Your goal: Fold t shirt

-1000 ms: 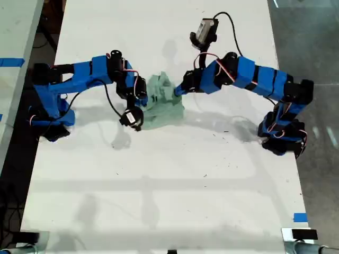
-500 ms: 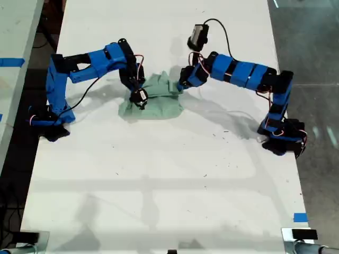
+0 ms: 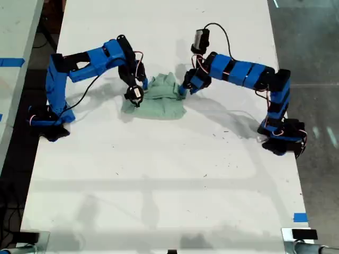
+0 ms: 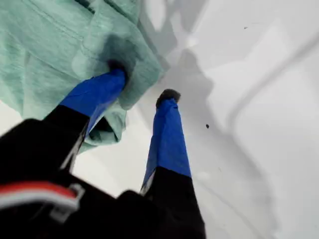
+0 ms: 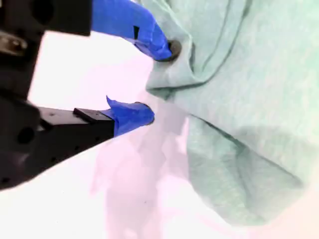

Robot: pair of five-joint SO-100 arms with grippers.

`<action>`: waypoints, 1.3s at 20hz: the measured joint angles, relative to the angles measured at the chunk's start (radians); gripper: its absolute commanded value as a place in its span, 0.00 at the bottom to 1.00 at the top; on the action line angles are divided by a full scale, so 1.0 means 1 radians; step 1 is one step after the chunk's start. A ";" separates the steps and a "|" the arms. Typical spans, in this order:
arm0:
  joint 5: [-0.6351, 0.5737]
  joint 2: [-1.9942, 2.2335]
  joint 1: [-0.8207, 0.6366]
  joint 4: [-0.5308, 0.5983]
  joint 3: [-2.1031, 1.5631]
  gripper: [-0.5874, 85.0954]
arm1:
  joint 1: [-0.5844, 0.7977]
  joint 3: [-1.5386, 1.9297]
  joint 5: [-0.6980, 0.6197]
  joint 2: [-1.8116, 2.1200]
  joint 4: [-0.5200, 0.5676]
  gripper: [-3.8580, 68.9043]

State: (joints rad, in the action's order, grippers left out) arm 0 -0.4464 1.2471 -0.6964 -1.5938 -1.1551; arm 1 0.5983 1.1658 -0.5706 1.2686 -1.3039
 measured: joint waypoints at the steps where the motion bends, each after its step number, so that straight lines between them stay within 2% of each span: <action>1: 0.000 0.066 -0.006 -0.003 -0.026 0.19 | 0.003 0.000 -0.003 0.038 -0.028 0.24; 3: 0.000 0.209 -0.012 -0.008 -0.071 0.14 | 0.009 0.000 -0.005 0.137 -0.092 0.22; 4: 0.000 0.285 -0.012 -0.015 -0.089 0.01 | 0.009 0.000 -0.005 0.189 -0.137 0.13; 5: -0.003 0.365 -0.012 -0.015 -0.110 0.01 | 0.009 0.000 -0.005 0.244 -0.184 0.07; 7: 0.002 0.546 -0.009 -0.015 -0.192 0.01 | 0.009 0.008 0.000 0.388 -0.295 0.07; 9: 0.043 0.750 0.044 -0.015 -0.287 0.01 | -0.028 0.137 0.028 0.617 -0.337 0.07; 11: 0.126 0.959 0.150 -0.017 -0.387 0.01 | -0.103 0.313 0.078 0.887 -0.367 0.07; 13: 0.276 1.121 0.333 -0.003 -0.491 0.01 | -0.164 0.453 0.141 1.140 -0.405 0.07; 16: 0.454 1.293 0.586 0.089 -0.715 0.01 | -0.253 0.693 0.221 1.457 -0.407 0.07; 19: 0.545 1.540 0.649 0.273 -1.111 0.01 | -0.348 0.966 0.299 1.709 -0.382 0.07; 21: 0.603 1.747 0.687 0.347 -1.390 0.01 | -0.410 1.150 0.339 1.896 -0.353 0.07; 23: 0.615 2.006 0.687 0.357 -1.637 0.01 | -0.433 1.347 0.344 2.108 -0.345 0.07; 26: 0.561 2.296 0.675 0.426 -1.917 0.01 | -0.476 1.563 0.313 2.220 -0.295 0.07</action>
State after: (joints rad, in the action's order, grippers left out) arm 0 0.1150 3.5435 -0.0215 -1.1674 -3.0726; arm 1 0.1227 2.7290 -0.2577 3.4883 -1.5984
